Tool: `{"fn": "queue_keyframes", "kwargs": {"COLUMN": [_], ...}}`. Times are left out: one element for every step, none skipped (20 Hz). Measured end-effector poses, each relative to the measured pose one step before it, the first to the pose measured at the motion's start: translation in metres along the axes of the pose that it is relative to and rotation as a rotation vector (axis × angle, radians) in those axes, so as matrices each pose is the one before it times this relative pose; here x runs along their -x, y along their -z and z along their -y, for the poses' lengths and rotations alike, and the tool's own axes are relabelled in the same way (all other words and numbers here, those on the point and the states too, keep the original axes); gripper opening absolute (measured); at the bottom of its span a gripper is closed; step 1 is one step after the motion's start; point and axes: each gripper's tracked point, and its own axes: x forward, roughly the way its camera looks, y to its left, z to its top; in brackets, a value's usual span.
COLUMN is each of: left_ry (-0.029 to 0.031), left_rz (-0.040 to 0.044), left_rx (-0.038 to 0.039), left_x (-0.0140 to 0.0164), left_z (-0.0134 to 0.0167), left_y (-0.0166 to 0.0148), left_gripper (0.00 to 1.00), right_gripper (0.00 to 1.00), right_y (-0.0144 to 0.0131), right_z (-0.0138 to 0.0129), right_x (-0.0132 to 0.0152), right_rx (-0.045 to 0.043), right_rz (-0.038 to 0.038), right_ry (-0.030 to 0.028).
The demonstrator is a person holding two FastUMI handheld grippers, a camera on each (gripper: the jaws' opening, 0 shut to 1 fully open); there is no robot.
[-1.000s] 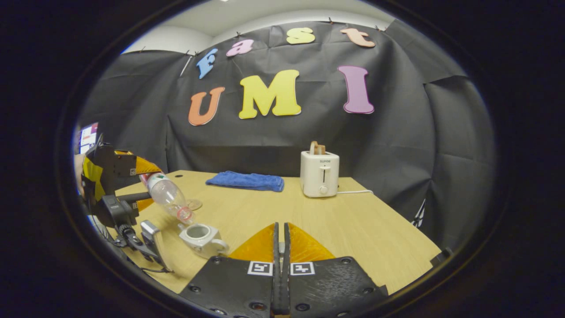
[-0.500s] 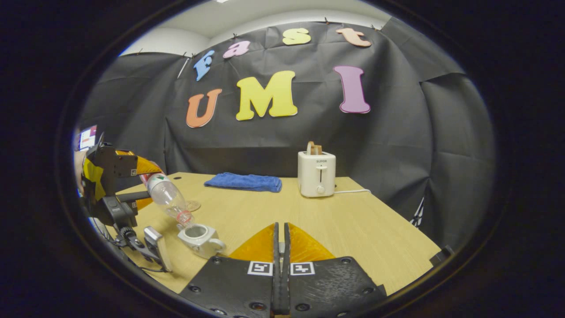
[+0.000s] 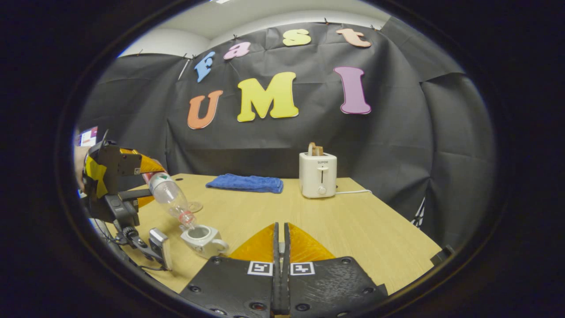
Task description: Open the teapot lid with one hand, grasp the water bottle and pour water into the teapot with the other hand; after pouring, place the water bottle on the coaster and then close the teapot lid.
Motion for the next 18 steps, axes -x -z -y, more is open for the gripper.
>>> {"fn": "queue_keyframes", "kwargs": {"left_ry": [-0.00445,-0.00164,-0.00294,-0.00532,-0.00401,-0.00411,-0.00190,0.00051,0.00035,-0.00144,-0.00423,-0.00296,-0.00440,-0.00283,-0.00035,0.00032,0.00123,-0.00021], "left_rz": [-0.00067,-0.00155,-0.00186,-0.00092,0.00021,-0.00137,0.00115,0.00118,-0.00294,-0.00135,0.00185,-0.00366,-0.00053,0.00063,0.00144,-0.00201,0.00056,-0.00090], "left_rx": [-0.01457,-0.00735,-0.00846,-0.01003,-0.00993,-0.00933,-0.00693,-0.00509,-0.00679,-0.00782,-0.00499,-0.00358,-0.00876,-0.00717,-0.00617,-0.00511,-0.00391,-0.00177], "left_x": [0.00141,0.00010,0.00069,0.00077,0.00010,-0.00035,0.00068,0.00009,0.00108,-0.00003,0.00188,-0.00003,0.00078,-0.00014,-0.00022,-0.00077,0.00027,0.00010], "left_z": [-0.00173,-0.00041,-0.00115,-0.00204,-0.00310,-0.00291,-0.00139,-0.00012,-0.00166,-0.00098,-0.00156,-0.00108,-0.00243,-0.00113,-0.00058,-0.00015,-0.00108,-0.00072], "left_y": [-0.00182,-0.00011,-0.00101,-0.00090,-0.00148,-0.00008,-0.00049,-0.00146,-0.00076,-0.00130,-0.00120,-0.00011,-0.00090,-0.00163,-0.00043,0.00003,0.00052,-0.00159], "left_gripper": [0.71,0.71,0.71,0.71,0.71,0.71,0.72,0.71,0.71,0.71,0.71,0.71,0.71,0.71,0.71,0.76,0.75,0.71], "right_gripper": [0.00,0.00,0.00,0.00,0.00,0.00,0.00,0.00,0.00,0.00,0.00,0.00,0.00,0.00,0.00,0.00,0.00,0.00], "right_y": [0.00008,0.00023,0.00071,-0.00071,0.00091,-0.00010,0.00046,0.00021,0.00008,0.00003,0.00095,0.00004,0.00054,0.00019,-0.00002,0.00008,0.00155,-0.00018], "right_z": [0.00023,0.00036,0.00023,-0.00025,0.00033,0.00013,0.00042,0.00087,0.00092,0.00019,0.00108,0.00062,0.00138,0.00112,0.00067,-0.00026,0.00090,0.00007], "right_x": [-0.00070,-0.00008,0.00033,-0.00025,0.00039,0.00017,0.00019,-0.00041,0.00054,0.00047,-0.00051,0.00020,-0.00007,0.00025,-0.00049,-0.00063,0.00055,0.00006], "right_rx": [-0.00166,-0.00115,-0.00134,-0.00176,-0.00204,-0.00140,-0.00097,-0.00125,-0.00151,-0.00091,-0.00104,-0.00137,-0.00176,-0.00215,-0.00284,-0.00276,-0.00269,-0.00098], "right_rz": [-0.00005,-0.00155,-0.00021,0.00045,-0.00008,0.00004,0.00084,0.00059,0.00024,-0.00090,0.00001,-0.00046,0.00039,0.00043,-0.00009,-0.00031,-0.00068,-0.00022], "right_ry": [0.00092,-0.00052,-0.00059,-0.00056,-0.00113,-0.00078,-0.00029,-0.00048,0.00008,-0.00018,0.00027,0.00067,0.00131,0.00093,0.00008,-0.00016,-0.00117,-0.00081]}}
